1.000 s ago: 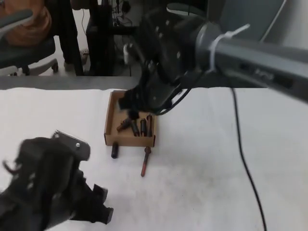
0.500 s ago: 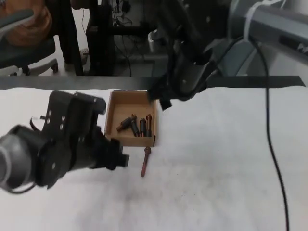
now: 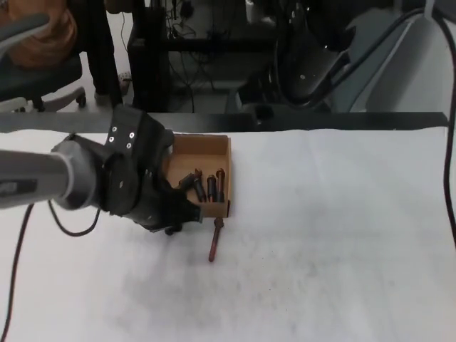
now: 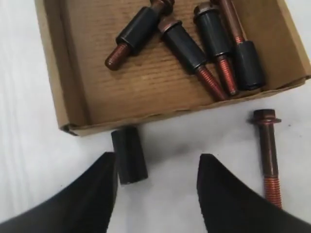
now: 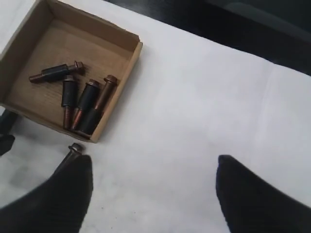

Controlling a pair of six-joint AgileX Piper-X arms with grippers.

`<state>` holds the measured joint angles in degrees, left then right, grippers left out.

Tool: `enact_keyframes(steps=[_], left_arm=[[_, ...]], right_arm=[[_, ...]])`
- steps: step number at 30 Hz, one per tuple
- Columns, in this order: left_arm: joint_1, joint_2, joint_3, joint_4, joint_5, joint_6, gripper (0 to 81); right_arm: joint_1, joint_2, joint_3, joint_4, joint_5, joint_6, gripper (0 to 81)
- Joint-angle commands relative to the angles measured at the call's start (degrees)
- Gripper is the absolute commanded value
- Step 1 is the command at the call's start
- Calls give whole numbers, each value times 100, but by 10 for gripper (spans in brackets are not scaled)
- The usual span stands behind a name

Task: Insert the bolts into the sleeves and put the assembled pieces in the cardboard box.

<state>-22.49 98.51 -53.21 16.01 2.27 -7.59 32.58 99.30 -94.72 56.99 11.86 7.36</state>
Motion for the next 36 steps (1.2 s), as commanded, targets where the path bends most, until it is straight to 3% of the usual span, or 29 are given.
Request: enact_keyframes(steps=[1, 9, 24, 25, 28, 36], left_arm=[[-6, 169, -230, 461, -115, -178, 476], [-6, 415, -304, 325, -226, -276, 476], [10, 1179, -1606, 2068, -473, -311, 461], [10, 1206, -1606, 2174, -473, -324, 400], [10, 1224, -1546, 2360, -456, -221, 24], [21, 547, -1504, 2209, -472, 398, 18]], right_arm=[[-49, -87, -14, -68, -62, -52, 671], [-54, -93, -14, 201, -62, -52, 671], [-54, -115, 278, 526, -332, 158, 671], [-54, -115, 278, 526, -332, 158, 671], [-54, -115, 278, 474, -319, 216, 671], [137, -115, 1182, -189, -719, 1136, 671]])
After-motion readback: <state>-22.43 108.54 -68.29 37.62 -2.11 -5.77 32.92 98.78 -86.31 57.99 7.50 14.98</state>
